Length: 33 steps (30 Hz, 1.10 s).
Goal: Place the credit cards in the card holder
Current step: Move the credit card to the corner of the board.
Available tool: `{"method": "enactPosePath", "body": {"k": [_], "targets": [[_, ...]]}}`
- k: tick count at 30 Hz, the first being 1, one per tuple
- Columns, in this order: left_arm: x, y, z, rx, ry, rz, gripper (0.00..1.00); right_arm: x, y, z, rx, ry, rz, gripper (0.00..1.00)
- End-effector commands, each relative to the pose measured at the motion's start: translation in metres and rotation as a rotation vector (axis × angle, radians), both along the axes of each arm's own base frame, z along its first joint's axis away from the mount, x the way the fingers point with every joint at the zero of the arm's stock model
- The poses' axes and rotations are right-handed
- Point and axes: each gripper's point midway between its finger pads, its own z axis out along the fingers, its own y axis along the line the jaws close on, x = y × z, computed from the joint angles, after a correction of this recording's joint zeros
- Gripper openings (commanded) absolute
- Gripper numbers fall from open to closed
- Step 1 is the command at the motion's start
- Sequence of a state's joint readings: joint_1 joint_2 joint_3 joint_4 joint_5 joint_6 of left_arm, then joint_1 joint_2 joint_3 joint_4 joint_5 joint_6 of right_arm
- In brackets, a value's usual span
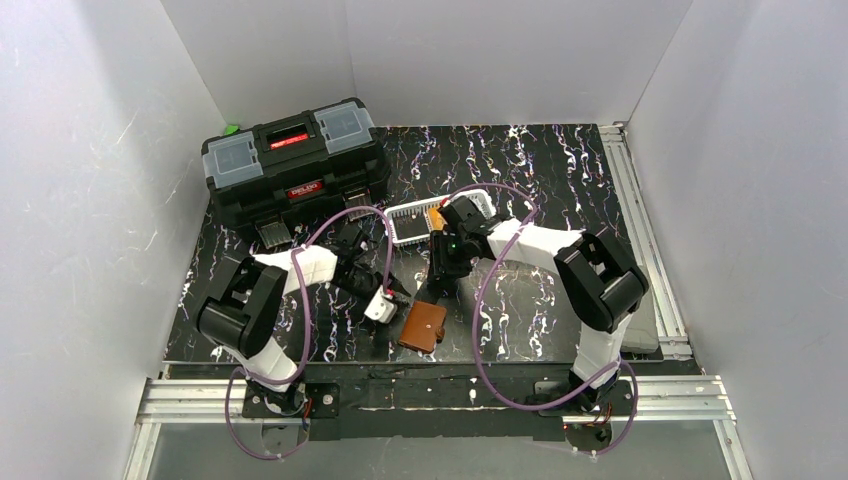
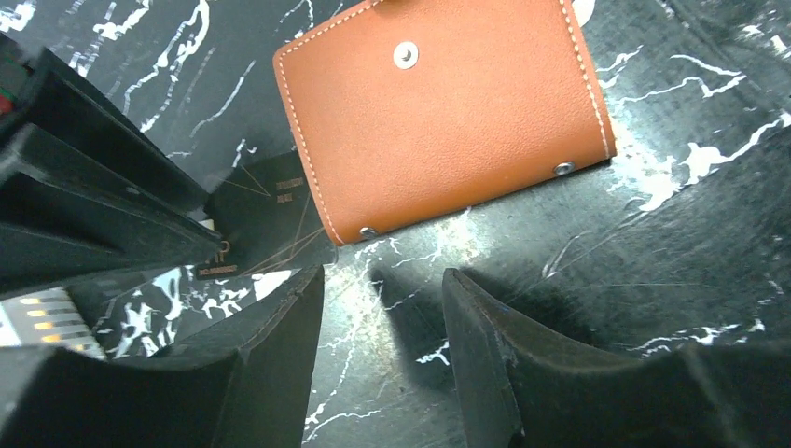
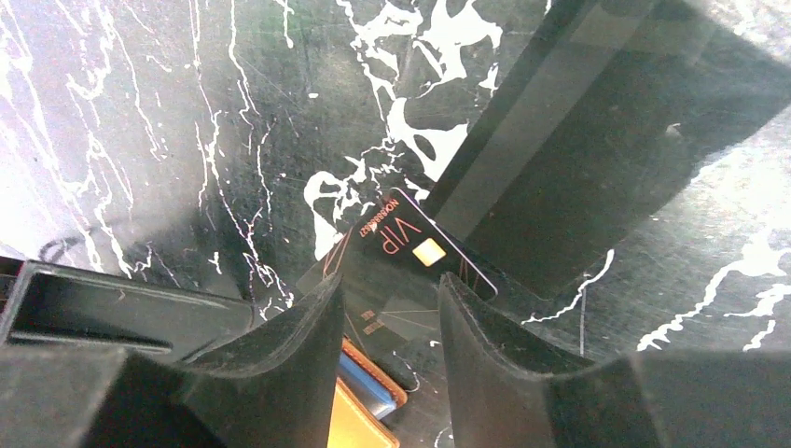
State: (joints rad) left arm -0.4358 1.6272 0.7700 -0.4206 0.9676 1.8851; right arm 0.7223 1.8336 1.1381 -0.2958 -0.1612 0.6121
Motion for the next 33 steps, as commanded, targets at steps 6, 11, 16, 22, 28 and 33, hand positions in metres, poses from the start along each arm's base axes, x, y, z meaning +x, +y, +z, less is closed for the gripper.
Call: {"method": "enactPosePath", "body": {"k": [6,11,16,22,28,33], "targets": [[0.007,-0.005,-0.003,-0.107,-0.214,-0.035,0.5,-0.016,0.011,-0.007,-0.004,0.07,0.031,0.46],[0.004,-0.003,-0.007,-0.106,-0.226,-0.033,0.5,0.001,-0.003,0.015,-0.025,-0.001,-0.002,0.48],[0.008,-0.004,-0.007,-0.109,-0.243,-0.027,0.5,0.007,-0.021,0.026,-0.049,-0.037,-0.034,0.51],[0.008,-0.005,-0.007,-0.122,-0.257,-0.031,0.5,-0.003,-0.029,0.012,-0.059,0.001,-0.049,0.51],[0.007,-0.005,-0.008,-0.134,-0.273,-0.036,0.5,-0.008,-0.02,0.003,-0.028,0.056,-0.041,0.51],[0.01,-0.005,-0.01,-0.133,-0.289,-0.03,0.5,-0.02,-0.009,-0.003,0.02,0.12,-0.027,0.5]]}}
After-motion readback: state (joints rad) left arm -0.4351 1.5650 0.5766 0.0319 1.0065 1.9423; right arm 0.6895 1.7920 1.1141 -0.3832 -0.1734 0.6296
